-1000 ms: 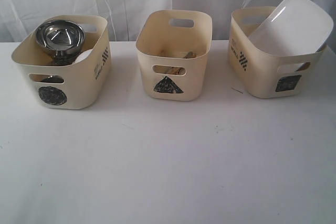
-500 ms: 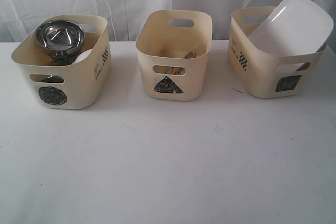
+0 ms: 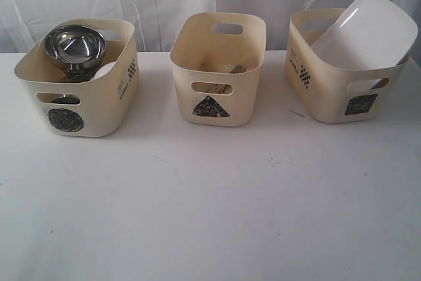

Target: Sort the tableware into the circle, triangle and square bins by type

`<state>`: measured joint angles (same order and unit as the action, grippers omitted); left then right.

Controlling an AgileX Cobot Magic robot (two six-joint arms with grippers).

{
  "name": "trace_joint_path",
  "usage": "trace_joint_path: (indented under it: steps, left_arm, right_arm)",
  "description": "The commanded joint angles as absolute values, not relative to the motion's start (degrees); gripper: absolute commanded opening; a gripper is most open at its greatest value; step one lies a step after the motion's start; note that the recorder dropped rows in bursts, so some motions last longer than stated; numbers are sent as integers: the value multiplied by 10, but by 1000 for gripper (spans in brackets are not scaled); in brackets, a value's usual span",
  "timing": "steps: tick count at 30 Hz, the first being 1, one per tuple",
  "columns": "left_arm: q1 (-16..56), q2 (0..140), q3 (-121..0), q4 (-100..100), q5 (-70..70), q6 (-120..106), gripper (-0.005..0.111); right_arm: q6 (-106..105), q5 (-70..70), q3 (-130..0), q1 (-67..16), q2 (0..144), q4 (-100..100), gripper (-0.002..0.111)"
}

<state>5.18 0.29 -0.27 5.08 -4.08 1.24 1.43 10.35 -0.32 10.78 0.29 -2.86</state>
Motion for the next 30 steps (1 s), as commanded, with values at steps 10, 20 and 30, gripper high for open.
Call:
trace_joint_path:
  steps: [10,20,30]
  left_arm:
    - [53,0,0,55,-43,12,36]
    - [53,0,0,55,-43,12,36]
    - [53,0,0,55,-43,12,36]
  right_arm:
    - [13,102,0,106,0,-30,0]
    - [13,102,0,106,0,-30,0]
    - [13,102,0,106,0,-30,0]
